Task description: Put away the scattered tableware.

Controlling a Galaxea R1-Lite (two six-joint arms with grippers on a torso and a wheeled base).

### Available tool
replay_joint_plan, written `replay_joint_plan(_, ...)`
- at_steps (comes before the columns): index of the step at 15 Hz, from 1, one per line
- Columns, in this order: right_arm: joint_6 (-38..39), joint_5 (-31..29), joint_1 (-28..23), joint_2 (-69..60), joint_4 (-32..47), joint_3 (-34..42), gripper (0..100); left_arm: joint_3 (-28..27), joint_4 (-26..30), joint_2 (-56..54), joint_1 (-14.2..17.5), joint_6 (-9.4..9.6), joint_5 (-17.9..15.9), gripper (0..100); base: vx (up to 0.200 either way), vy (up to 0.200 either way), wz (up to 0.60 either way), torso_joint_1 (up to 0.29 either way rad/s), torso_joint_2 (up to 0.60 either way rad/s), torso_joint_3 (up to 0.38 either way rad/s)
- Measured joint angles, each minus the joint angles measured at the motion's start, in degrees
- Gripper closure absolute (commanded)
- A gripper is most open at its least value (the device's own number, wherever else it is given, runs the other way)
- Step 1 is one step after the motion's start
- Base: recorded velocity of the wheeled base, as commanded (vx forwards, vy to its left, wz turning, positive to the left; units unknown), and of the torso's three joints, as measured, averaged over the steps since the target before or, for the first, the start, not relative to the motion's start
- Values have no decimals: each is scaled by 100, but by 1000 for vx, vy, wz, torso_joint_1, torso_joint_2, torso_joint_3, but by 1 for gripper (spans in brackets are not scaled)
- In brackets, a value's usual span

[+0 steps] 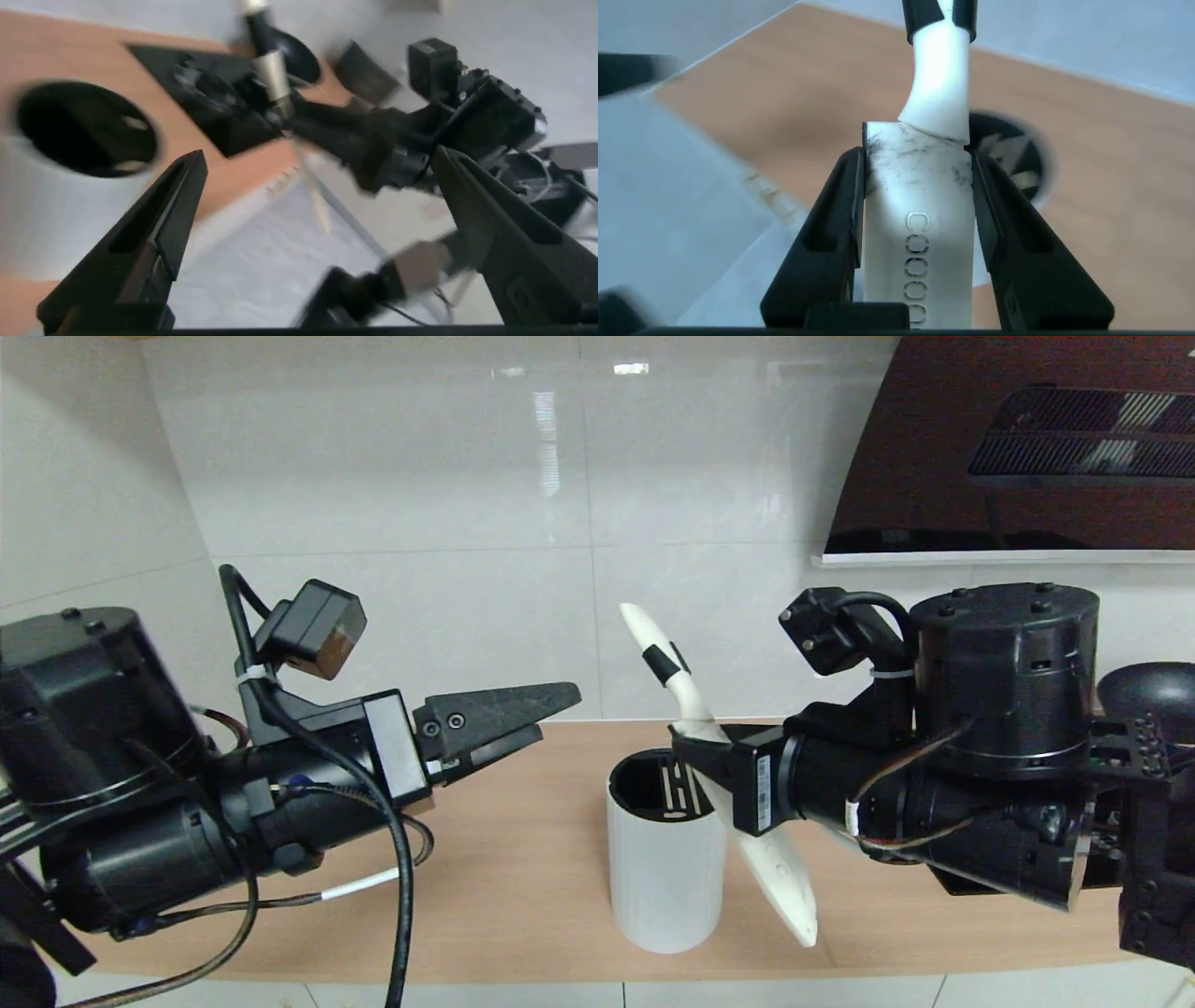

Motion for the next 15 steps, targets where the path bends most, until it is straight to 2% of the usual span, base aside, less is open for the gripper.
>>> replay_joint_plan(2, 205, -82, 318, 2, 0, 4, 100, 89, -485, 228, -196, 0, 408, 0, 0, 0, 0, 0, 0, 0)
replay_joint_plan(4, 257, -207, 601, 51, -13, -7, 100, 116, -584, 400, -441, 2, 739, 0, 0, 0, 0, 0, 0, 0)
replay_joint_plan(10, 377, -285, 970, 263, -46, -2, 100, 102, -600, 586, -585, 13, 800, 0, 0, 0, 0, 0, 0, 0)
replay_joint_plan(15, 380, -396, 1139, 296, -49, 17, 100, -27, -597, 724, -585, 16, 1174, 0, 0, 0, 0, 0, 0, 0)
